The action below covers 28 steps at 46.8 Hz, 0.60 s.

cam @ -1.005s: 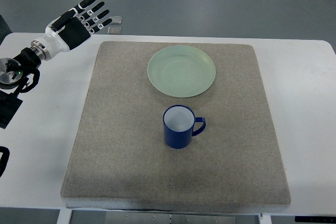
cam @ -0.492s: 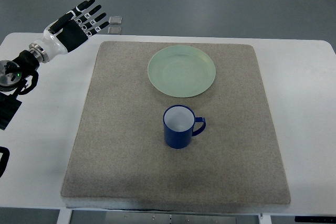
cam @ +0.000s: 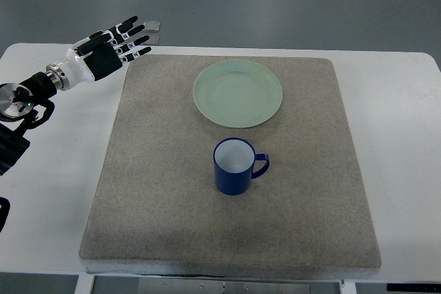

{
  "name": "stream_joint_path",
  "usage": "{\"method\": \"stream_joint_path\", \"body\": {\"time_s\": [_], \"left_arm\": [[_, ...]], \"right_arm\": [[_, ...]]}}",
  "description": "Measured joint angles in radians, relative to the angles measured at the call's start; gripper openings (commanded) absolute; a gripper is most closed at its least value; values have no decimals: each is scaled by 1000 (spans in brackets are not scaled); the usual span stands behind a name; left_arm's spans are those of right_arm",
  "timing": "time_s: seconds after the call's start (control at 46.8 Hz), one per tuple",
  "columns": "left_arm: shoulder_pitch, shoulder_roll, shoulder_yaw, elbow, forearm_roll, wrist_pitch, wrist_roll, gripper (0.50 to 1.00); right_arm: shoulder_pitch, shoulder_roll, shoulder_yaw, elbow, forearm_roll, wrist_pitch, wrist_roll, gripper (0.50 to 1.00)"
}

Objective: Place cup left of plate with left hand
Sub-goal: 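Raise the left hand and open its fingers above the mat edge, then move the open left hand past the plate toward the blue mug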

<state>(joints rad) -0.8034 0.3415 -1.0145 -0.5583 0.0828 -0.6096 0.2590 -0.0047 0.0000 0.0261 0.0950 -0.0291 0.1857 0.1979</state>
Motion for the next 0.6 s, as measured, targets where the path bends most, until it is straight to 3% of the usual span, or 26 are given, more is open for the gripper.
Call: {"method": "stream_joint_path", "body": {"time_s": [0.257, 0.471, 0.599], "left_arm": [[40, -2, 1, -105, 265, -2, -195, 999], [139, -14, 41, -310, 406, -2, -227, 999], [188, -15, 93, -418, 527, -1, -296, 999]], "right_arm": [[0, 0, 0, -1, 0, 0, 0, 932], [0, 0, 0, 0, 0, 0, 0, 932], [0, 0, 0, 0, 0, 0, 0, 932]]}}
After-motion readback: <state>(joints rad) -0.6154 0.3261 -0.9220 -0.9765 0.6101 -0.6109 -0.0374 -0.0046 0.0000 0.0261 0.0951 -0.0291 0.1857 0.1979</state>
